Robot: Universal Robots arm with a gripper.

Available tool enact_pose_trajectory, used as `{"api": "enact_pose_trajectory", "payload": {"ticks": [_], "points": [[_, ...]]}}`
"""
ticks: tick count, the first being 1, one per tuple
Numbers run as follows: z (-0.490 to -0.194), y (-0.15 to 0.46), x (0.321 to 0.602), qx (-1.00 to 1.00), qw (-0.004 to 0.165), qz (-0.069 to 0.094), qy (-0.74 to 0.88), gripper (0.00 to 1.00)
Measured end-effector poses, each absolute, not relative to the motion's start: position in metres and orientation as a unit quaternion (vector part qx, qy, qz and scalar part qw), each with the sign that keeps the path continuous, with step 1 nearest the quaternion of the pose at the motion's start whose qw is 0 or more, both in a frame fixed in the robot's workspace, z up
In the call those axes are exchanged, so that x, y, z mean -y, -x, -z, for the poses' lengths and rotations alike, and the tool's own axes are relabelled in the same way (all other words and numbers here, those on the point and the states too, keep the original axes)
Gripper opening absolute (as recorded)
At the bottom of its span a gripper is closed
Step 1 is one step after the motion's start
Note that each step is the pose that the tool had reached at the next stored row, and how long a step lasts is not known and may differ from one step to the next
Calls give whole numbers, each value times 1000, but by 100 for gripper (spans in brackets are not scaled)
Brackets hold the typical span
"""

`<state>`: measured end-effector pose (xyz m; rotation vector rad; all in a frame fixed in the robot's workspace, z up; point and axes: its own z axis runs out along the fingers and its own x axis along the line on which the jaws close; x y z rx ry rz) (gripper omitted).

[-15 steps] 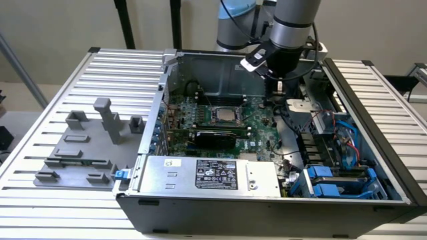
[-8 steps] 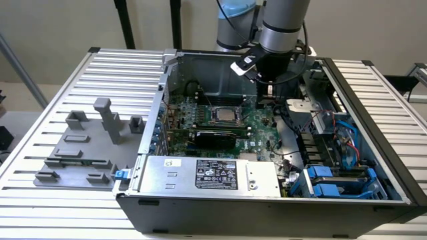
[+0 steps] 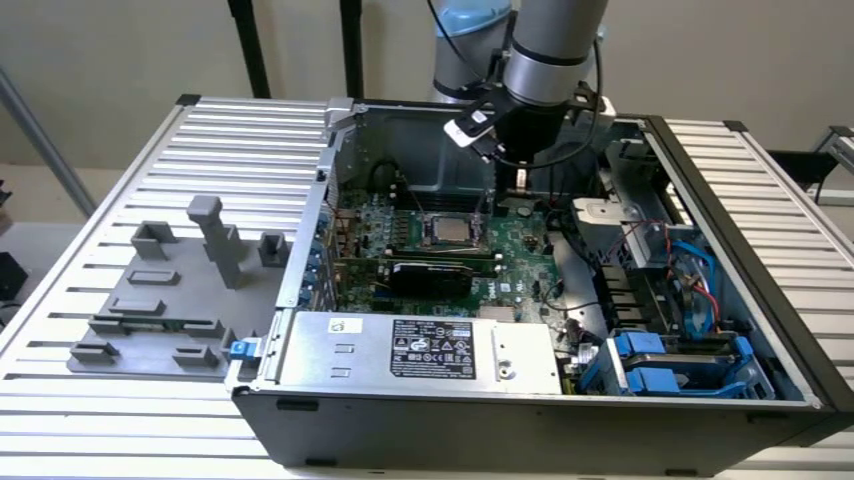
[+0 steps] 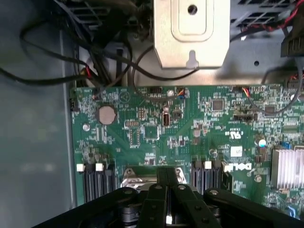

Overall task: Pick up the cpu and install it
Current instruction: 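Close the cpu cover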

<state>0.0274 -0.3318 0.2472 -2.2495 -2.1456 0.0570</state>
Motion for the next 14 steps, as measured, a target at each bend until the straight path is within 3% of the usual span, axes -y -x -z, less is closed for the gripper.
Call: {"api": "enact_pose_trajectory", "payload": {"ticks": [14], "points": [[-242, 24, 332, 690, 29, -30, 723, 11]]}}
